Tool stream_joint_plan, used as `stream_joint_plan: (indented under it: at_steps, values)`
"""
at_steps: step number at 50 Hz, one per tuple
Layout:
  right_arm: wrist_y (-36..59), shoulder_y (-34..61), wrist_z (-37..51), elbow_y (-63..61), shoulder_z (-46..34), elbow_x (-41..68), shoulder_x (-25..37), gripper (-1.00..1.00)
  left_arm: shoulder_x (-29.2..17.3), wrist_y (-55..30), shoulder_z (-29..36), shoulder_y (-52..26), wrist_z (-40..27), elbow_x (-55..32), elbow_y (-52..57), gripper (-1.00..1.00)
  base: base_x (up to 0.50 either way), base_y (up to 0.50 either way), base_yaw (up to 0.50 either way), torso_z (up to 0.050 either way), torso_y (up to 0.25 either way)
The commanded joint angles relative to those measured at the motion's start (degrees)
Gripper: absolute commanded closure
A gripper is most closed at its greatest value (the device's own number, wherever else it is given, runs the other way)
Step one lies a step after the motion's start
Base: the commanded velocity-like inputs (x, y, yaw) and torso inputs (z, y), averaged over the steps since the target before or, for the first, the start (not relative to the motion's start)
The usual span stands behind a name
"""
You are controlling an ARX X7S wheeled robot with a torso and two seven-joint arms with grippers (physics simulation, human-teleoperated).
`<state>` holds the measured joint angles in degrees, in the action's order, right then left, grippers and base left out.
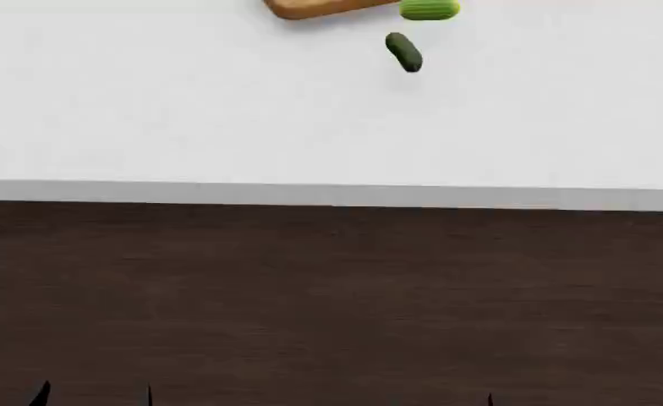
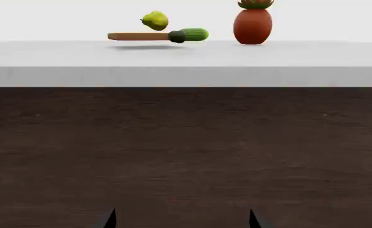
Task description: Clear the non-vegetable object off the cutting board and place the vegetables onto it.
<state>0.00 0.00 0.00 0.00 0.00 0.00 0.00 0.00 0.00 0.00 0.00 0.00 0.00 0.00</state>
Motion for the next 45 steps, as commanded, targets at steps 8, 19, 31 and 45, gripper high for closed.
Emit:
stream_joint_plan:
  at_steps: [8,19,31,45]
  values:
    - [0.4,1.3,3.7,1.5,-3.8,5.0,3.4,-1.00,-2.3,0.3,2.6,-0.3,-3.5,-2.0,-0.4,-1.00,0.00,0.00,0.00,0.000,0.000]
    - [-0.6,1.3,3.1,1.9,-3.4,4.5,2.9,-1.00,-2.8,4.8,2.9,0.7,-7.5,0.3,0.3,-1.00,0.00,0.00,0.00,0.000,0.000]
    - [0.9,1.6,2.9,1.8,-3.2,3.5,2.5,-1.00,-2.6,0.3,2.8,-0.7,-4.1,-1.8,-1.0,-1.00,0.00,0.50,0.00,0.000,0.000]
    - [0.6,1.6,4.3,1.6,-4.8,4.7,3.8,-1.00,-3.8,0.8,4.5,-0.6,-5.8,-2.8,-0.9,-1.00,0.00,0.42,0.00,0.000,0.000]
